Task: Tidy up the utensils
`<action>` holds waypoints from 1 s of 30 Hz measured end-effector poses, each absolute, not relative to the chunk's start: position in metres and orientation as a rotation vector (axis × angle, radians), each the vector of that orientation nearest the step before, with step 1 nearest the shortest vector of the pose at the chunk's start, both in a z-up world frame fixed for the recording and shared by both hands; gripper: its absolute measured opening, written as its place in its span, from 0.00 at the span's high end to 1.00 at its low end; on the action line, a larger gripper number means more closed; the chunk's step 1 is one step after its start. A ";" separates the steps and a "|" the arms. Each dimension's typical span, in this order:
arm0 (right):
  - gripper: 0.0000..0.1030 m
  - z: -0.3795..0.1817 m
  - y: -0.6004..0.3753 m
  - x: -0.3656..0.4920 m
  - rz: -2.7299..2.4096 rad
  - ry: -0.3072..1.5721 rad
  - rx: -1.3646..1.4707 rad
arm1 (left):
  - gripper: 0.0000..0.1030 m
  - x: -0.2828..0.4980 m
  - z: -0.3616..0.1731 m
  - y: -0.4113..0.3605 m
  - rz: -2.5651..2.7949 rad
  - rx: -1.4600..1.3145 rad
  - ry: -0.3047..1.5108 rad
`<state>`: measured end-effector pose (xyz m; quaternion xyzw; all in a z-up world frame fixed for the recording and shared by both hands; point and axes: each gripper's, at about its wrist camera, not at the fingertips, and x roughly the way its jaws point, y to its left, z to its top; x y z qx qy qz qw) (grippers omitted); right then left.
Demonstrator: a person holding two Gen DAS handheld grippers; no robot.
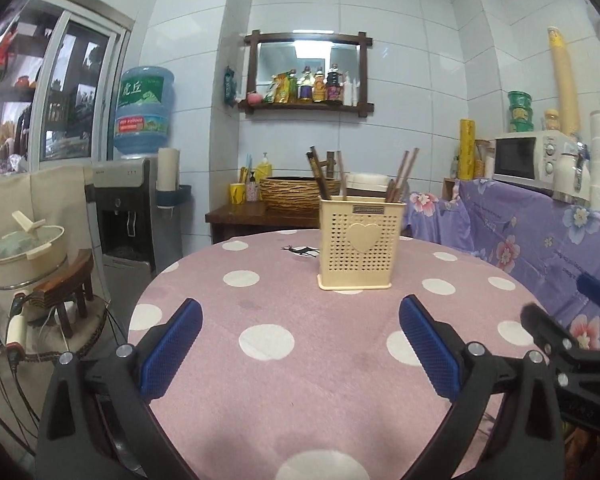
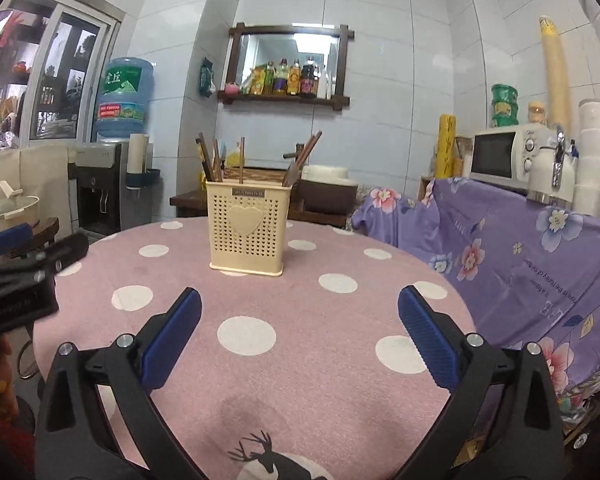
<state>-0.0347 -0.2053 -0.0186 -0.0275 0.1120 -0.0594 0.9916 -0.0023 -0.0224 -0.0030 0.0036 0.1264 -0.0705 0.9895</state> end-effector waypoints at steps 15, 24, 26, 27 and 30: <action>0.06 -0.011 -0.211 -0.050 -0.078 0.220 -0.019 | 0.05 -0.014 0.004 -0.021 -0.105 -0.011 0.207; 0.05 -0.011 -0.211 -0.048 -0.069 0.216 -0.022 | 0.05 -0.015 0.003 -0.023 -0.109 -0.012 0.209; 0.05 -0.011 -0.210 -0.048 -0.067 0.217 -0.023 | 0.05 -0.016 0.004 -0.023 -0.109 -0.012 0.211; 0.05 -0.011 -0.210 -0.048 -0.067 0.217 -0.024 | 0.05 -0.016 0.004 -0.022 -0.108 -0.014 0.210; 0.06 -0.011 -0.210 -0.048 -0.066 0.217 -0.024 | 0.05 -0.016 0.004 -0.022 -0.103 -0.014 0.205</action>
